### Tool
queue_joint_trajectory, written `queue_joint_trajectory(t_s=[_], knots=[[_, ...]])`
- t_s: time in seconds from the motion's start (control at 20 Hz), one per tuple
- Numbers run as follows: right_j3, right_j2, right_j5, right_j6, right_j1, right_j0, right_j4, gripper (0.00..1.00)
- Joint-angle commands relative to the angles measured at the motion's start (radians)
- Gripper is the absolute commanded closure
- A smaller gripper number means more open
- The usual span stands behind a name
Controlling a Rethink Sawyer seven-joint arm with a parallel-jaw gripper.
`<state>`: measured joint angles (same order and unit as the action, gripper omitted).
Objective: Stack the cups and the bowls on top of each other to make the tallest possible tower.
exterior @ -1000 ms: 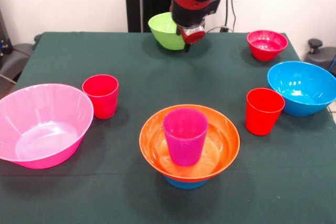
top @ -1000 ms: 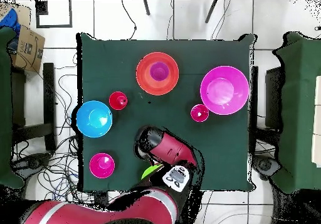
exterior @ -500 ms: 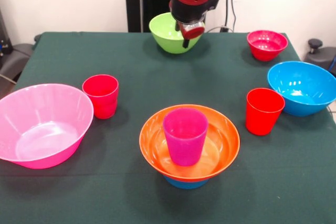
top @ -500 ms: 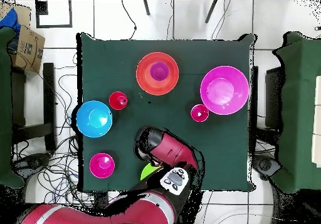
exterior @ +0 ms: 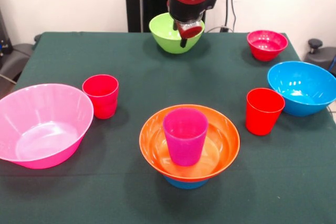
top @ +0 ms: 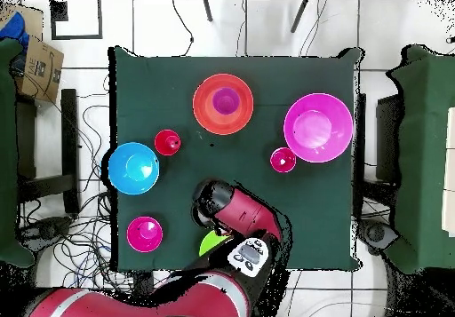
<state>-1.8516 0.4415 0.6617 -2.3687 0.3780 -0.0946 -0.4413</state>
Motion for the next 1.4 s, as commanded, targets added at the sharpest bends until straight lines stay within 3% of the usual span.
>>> queue_joint_trajectory(t_s=[0.05, 0.6, 0.95, 1.05, 1.3, 1.4], knots=[[-0.005, -0.134, -0.113, -0.168, -0.067, 0.037, -0.052, 0.00], [-0.040, -0.208, -0.275, -0.143, -0.093, 0.101, -0.057, 0.00], [-0.072, -0.219, -0.265, -0.167, -0.066, 0.099, -0.060, 0.00], [-0.070, -0.201, -0.227, -0.180, -0.055, 0.081, -0.058, 0.00], [-0.019, -0.098, 0.056, -0.246, 0.006, 0.006, -0.018, 0.00], [-0.002, -0.079, 0.105, -0.253, 0.012, -0.005, -0.011, 0.00]])
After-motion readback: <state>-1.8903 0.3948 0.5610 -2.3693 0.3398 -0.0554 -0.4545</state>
